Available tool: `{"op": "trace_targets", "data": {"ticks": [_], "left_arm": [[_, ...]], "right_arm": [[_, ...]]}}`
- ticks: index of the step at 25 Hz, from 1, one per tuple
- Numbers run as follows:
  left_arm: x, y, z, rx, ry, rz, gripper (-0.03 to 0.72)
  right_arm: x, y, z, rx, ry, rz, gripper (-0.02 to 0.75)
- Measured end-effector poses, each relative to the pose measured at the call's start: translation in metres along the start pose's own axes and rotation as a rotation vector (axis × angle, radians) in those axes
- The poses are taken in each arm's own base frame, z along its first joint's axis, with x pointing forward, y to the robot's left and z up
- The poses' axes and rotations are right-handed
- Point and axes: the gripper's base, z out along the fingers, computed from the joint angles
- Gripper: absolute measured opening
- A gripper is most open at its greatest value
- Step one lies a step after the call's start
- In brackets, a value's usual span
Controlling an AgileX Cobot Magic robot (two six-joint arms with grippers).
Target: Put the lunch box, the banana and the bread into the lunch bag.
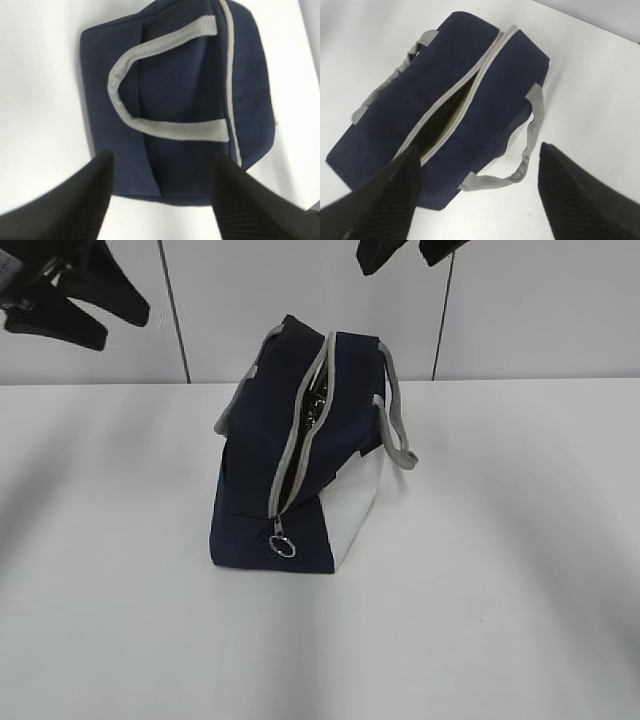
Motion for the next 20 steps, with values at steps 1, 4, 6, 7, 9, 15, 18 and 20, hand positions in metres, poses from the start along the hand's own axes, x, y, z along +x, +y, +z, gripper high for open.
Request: {"op": "trace_targets", "data": {"ticks": [1,4,6,7,9,15,18,20], "left_arm": [[0.003,-0.001,-0.006,-0.023,0.012,0.009,0.428],[0.01,-0.002,-0.018,-0.081,0.054,0.026,0.428],[0.014,-0.003,-0.022,-0.097,0.08,0.019,0.428],[0.015,-0.003,-0.022,-0.099,0.091,0.016,0.428],[0.017,-0.003,-0.022,-0.099,0.114,0.011,0.422],[0.02,-0.007,-0.021,-0.099,0.135,0.025,0.372],[0.023,-0.018,-0.019,-0.088,0.142,0.054,0.364],[0.025,-0.025,-0.017,-0.085,0.153,0.079,0.361]], "right_arm": [[0.003,0.005,-0.008,0.001,-0.003,-0.013,0.538],[0.017,0.022,-0.019,0.01,0.027,-0.05,0.539],[0.03,0.035,-0.019,0.015,0.068,-0.081,0.539],[0.036,0.041,-0.021,0.01,0.08,-0.093,0.539],[0.05,0.053,-0.023,-0.009,0.112,-0.118,0.538],[0.099,0.073,-0.033,-0.072,0.082,-0.143,0.537],[0.126,0.076,-0.024,-0.114,0.006,-0.153,0.537],[0.144,0.078,-0.011,-0.136,-0.06,-0.165,0.537]]}}
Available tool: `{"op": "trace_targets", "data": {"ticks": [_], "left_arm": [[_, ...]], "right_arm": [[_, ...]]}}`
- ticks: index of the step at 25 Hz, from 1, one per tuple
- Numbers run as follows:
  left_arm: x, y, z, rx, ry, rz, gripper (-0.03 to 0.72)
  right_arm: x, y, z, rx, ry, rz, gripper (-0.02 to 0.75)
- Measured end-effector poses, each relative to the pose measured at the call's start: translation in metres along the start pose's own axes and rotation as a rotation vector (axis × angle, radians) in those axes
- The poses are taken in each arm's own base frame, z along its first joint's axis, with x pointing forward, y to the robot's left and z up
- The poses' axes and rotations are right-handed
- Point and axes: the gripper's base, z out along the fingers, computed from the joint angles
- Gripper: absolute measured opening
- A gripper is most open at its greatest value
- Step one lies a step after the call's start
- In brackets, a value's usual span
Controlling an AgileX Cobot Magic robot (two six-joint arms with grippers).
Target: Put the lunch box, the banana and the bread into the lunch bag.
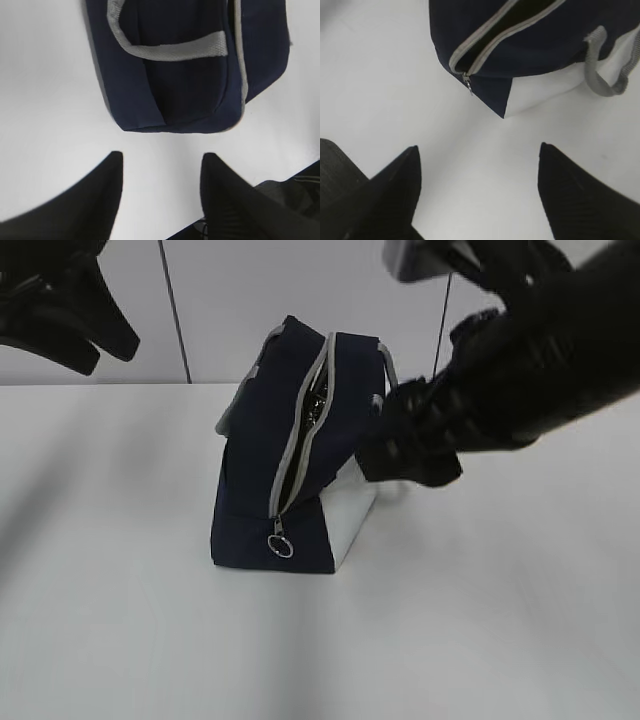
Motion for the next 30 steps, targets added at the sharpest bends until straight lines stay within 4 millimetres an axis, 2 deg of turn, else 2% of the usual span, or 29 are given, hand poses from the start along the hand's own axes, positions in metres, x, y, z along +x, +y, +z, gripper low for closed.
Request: {"op": "trace_targets", "data": {"ticks": [6,14,20,27,30], "left_arm": [[0.002,-0.008,0.0,0.007,0.003,0.022,0.361],[0.002,-0.007,0.0,-0.005,0.006,0.027,0.361],[0.002,-0.006,0.0,-0.009,0.006,0.028,0.361],[0.002,-0.006,0.0,-0.009,0.006,0.028,0.361],[0.002,-0.006,0.0,-0.009,0.006,0.028,0.361]], "right_arm": [[0.037,-0.001,0.031,0.037,-0.199,-0.028,0.534],[0.052,-0.014,0.043,0.217,-0.468,0.0,0.533],[0.064,-0.014,0.051,0.221,-0.525,-0.018,0.533],[0.078,-0.001,0.089,0.037,-0.49,-0.026,0.533],[0.084,0.003,0.112,-0.032,-0.459,-0.031,0.532]]}}
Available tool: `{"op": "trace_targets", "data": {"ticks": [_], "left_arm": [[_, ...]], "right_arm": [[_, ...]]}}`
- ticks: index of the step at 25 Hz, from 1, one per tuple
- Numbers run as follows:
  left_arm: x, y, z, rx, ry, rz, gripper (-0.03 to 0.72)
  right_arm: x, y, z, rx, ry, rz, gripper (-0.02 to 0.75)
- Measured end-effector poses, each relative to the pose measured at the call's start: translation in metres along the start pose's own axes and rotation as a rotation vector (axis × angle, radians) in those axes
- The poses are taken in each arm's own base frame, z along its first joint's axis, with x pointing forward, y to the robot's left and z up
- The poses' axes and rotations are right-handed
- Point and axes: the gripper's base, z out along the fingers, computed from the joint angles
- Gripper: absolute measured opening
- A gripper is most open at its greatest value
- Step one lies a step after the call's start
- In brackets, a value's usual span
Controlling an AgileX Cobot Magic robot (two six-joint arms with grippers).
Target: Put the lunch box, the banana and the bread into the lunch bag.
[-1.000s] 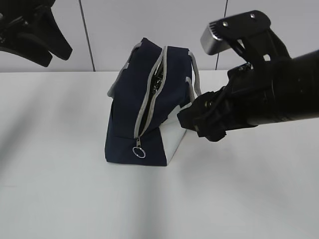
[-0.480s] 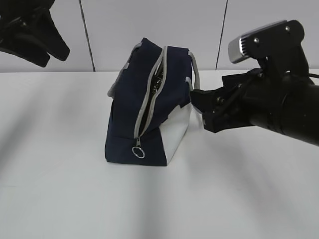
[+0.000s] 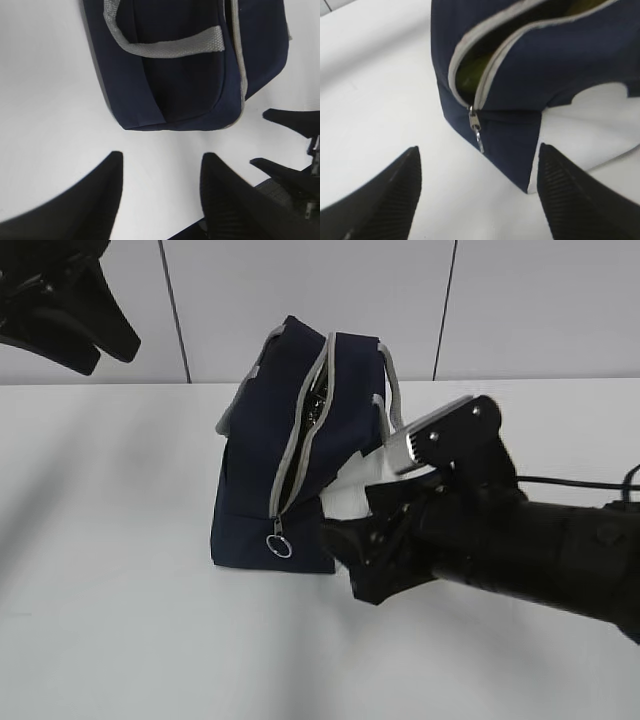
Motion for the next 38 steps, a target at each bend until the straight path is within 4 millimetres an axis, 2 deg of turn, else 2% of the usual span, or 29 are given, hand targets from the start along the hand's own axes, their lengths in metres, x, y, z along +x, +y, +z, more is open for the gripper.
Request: {"op": "trace_targets", "data": {"ticks": [3,6,9,12,21,28,38], "left_arm": [[0.0,0.0,0.0,0.0,0.0,0.0,0.361],[0.0,0.0,0.0,0.0,0.0,0.0,0.361],[0.0,0.0,0.0,0.0,0.0,0.0,0.361],[0.0,0.0,0.0,-0.002,0.0,0.001,0.361],[0.0,0.003,0.0,-0.036,-0.005,0.012,0.361],[-0.002,0.007,0.0,-0.077,-0.019,0.027,0.361],[-0.003,0.007,0.0,-0.079,-0.031,0.027,0.361]], "right_arm": [[0.018,0.001,0.014,-0.032,0.054,0.0,0.532],[0.027,0.004,0.023,-0.075,0.046,-0.02,0.532],[0.026,0.007,0.028,-0.119,-0.038,-0.016,0.531],[0.028,0.007,0.034,-0.127,-0.041,-0.014,0.531],[0.03,0.0,0.064,-0.118,0.035,-0.055,0.468],[0.036,-0.004,0.084,-0.136,0.125,-0.147,0.459],[0.044,-0.009,0.108,-0.132,0.158,-0.162,0.452]]}}
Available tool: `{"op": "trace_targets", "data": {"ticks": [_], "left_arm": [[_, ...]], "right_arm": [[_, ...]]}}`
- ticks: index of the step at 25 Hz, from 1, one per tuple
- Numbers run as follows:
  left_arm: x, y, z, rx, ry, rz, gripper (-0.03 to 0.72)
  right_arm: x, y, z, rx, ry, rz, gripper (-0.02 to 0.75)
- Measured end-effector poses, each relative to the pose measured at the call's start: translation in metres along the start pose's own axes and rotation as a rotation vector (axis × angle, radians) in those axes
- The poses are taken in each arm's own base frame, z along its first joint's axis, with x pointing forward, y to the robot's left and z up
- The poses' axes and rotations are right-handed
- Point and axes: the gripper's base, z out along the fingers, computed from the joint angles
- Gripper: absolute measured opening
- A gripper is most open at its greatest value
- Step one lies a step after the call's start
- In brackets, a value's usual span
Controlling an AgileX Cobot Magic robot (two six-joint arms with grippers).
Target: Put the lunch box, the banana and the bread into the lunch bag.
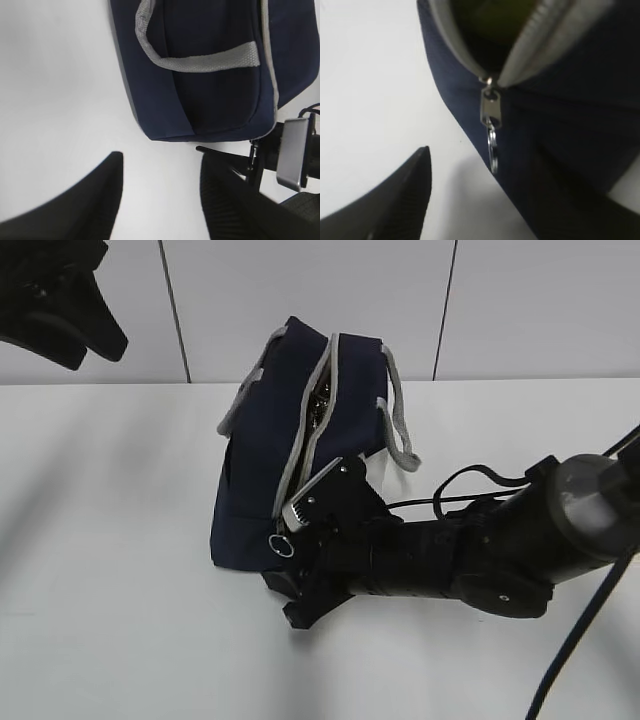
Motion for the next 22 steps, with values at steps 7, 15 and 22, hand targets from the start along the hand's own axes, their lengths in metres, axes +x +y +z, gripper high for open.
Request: {"op": "trace_targets", "data": {"ticks": [7,15,22], "left_arm": [[-0.0007,0.0002,0.0,-0.002,-0.008,0.0,0.361],[-0.0011,0.0002,0.0,-0.003,-0.012,0.0,0.361],[-0.0012,0.0003,0.0,-0.003,-0.013,0.0,0.361]], "right_arm": [[-0.0001,-0.0021,0.0065,0.0,-0.001,-0.003,0.244],[-0.0001,-0.0021,0.0065,0.0,-0.001,-0.013,0.076],[-0.0031,-0.0013,0.0064,-0.008,-0.034,-0.013,-0.011]]}}
